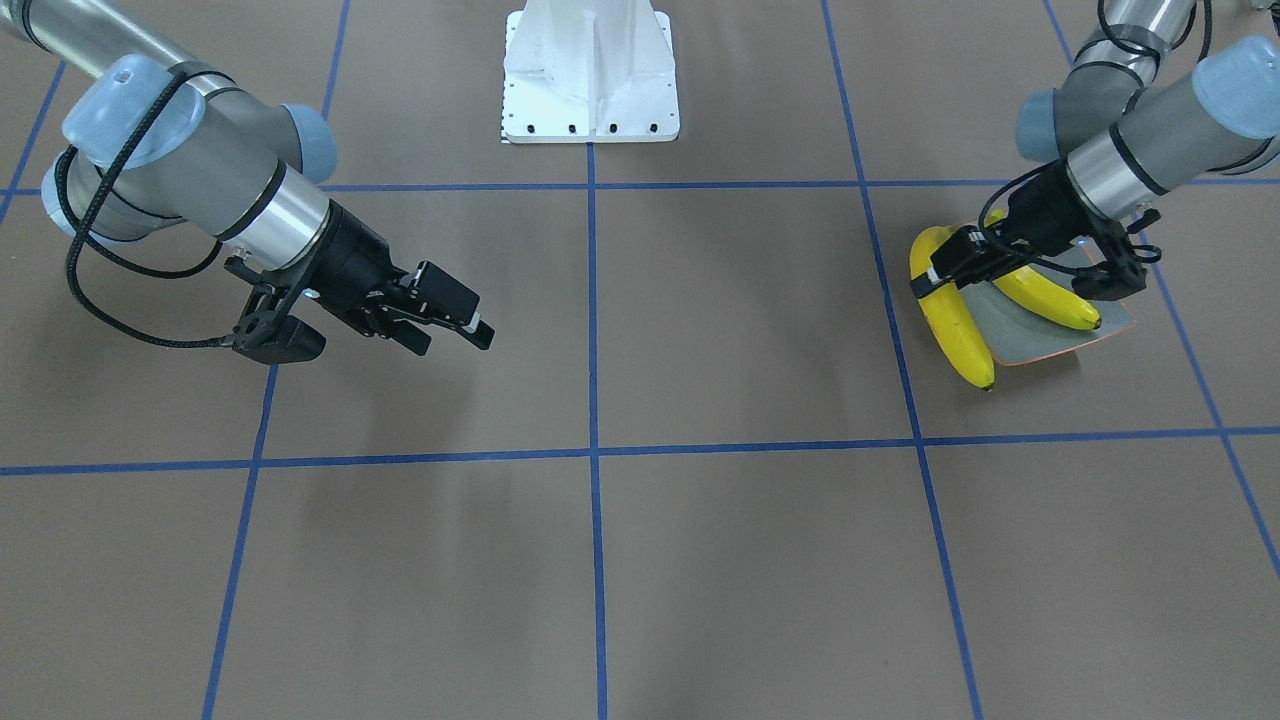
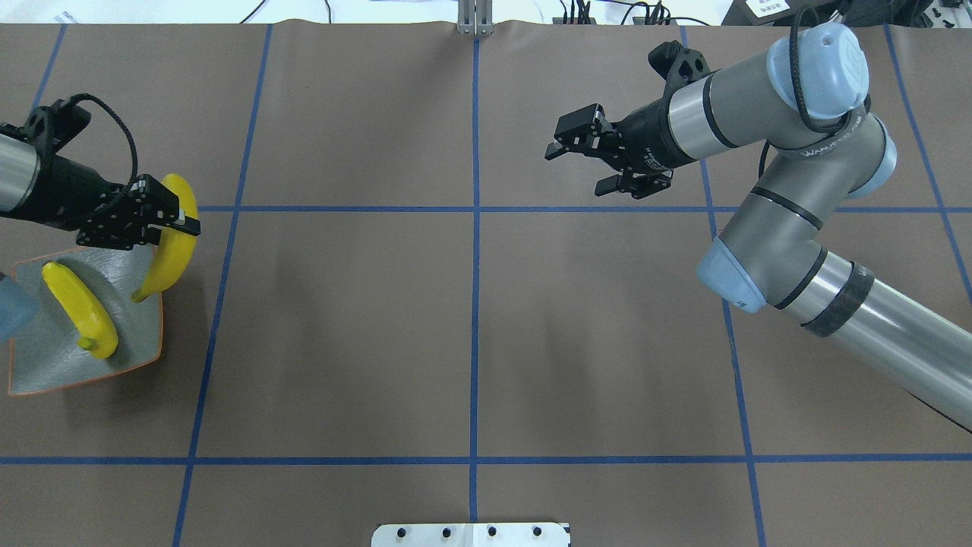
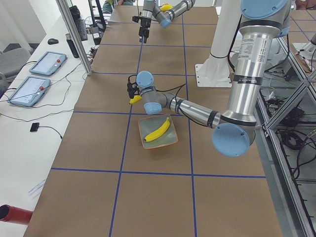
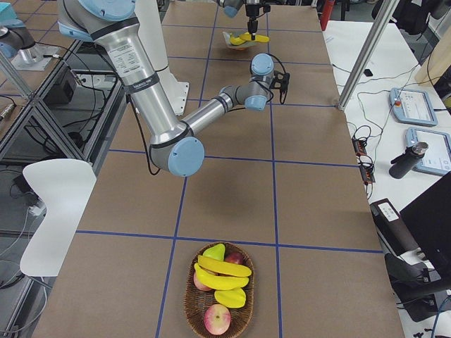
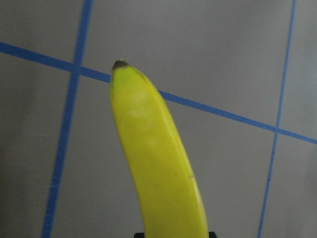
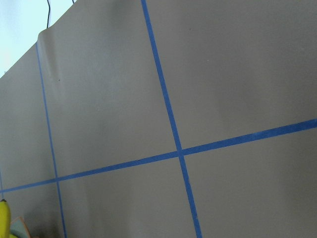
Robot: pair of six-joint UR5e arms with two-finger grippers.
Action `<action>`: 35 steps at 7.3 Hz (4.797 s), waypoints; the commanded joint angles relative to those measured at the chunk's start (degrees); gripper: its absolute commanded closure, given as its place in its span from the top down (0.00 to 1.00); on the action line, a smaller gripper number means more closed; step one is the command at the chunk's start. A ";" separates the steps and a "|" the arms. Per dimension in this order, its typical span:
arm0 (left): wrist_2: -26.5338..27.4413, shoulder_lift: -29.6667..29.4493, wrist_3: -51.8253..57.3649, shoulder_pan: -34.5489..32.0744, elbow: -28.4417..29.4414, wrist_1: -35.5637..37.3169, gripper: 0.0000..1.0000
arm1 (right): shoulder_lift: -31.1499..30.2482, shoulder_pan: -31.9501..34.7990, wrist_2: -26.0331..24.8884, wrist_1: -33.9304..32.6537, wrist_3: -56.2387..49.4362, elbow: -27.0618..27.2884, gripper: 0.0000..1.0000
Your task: Transfer all bananas from basket to plate
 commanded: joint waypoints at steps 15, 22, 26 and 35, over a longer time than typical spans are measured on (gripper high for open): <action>14.75 5.67 16.91 0.27 -11.93 59.99 0.00 | -2.47 -1.59 -7.38 -0.18 -0.04 0.33 1.00; 14.92 5.76 8.85 3.62 -9.04 59.20 0.05 | -2.47 -1.59 -7.38 -0.18 0.04 0.59 1.00; 14.92 5.14 9.29 4.59 -9.38 59.12 1.00 | -2.55 -1.41 -7.29 -0.53 0.13 2.00 1.00; 12.55 -12.58 8.67 4.59 -15.28 59.82 1.00 | -12.96 7.17 -5.80 -0.18 -4.31 4.63 1.00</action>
